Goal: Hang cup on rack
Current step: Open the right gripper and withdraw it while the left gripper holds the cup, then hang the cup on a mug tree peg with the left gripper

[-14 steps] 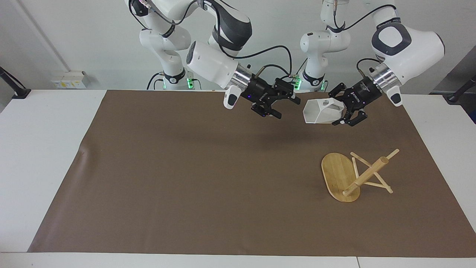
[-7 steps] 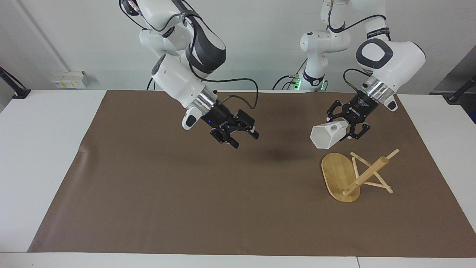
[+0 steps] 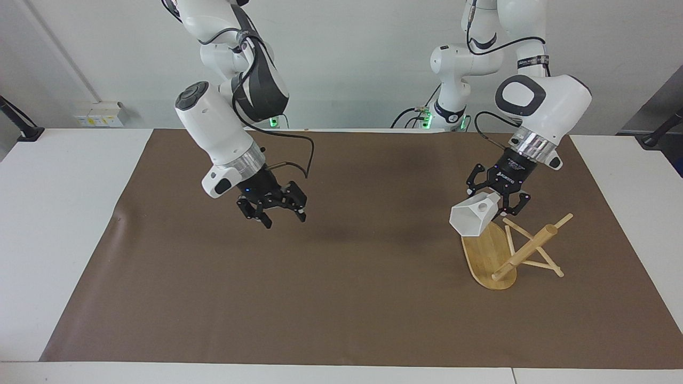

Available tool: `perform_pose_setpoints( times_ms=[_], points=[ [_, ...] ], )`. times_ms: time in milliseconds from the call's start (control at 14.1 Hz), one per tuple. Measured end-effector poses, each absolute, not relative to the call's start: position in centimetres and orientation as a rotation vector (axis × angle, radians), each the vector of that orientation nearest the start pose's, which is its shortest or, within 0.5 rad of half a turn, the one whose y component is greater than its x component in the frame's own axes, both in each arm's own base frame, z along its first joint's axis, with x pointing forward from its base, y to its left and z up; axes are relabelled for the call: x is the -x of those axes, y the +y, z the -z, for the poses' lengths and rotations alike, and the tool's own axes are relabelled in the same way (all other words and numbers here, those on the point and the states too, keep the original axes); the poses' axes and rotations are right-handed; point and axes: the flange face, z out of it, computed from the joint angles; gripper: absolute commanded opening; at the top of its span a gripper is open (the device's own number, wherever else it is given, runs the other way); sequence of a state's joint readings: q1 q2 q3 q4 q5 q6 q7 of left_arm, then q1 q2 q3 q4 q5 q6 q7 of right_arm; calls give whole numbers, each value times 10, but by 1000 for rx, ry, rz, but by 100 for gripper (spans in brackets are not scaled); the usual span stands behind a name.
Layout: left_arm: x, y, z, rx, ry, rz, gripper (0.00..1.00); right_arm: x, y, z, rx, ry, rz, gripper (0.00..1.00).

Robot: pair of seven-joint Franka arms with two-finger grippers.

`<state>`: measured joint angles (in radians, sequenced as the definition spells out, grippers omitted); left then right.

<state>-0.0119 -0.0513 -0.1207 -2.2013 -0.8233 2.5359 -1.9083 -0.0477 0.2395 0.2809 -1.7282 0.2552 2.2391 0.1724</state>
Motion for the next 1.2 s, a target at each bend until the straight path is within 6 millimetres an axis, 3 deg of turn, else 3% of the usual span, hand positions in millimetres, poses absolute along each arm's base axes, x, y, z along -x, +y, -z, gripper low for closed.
perform_pose_setpoints(
  times_ms=[283,708,849,1203],
  points=[
    [-554,-61,-439,-882,2333,369,0,-642,80,-471,2879,194,267,100],
    [-557,-56,-443,-770,2351,353,0,-639,-14,-470,2950,138,238,100],
    [-559,-54,-440,-728,2360,343,0,-635,-33,-475,2957,173,226,100],
    [-562,-52,-437,-629,2387,351,0,-617,-49,-494,2994,177,146,100]
  ],
)
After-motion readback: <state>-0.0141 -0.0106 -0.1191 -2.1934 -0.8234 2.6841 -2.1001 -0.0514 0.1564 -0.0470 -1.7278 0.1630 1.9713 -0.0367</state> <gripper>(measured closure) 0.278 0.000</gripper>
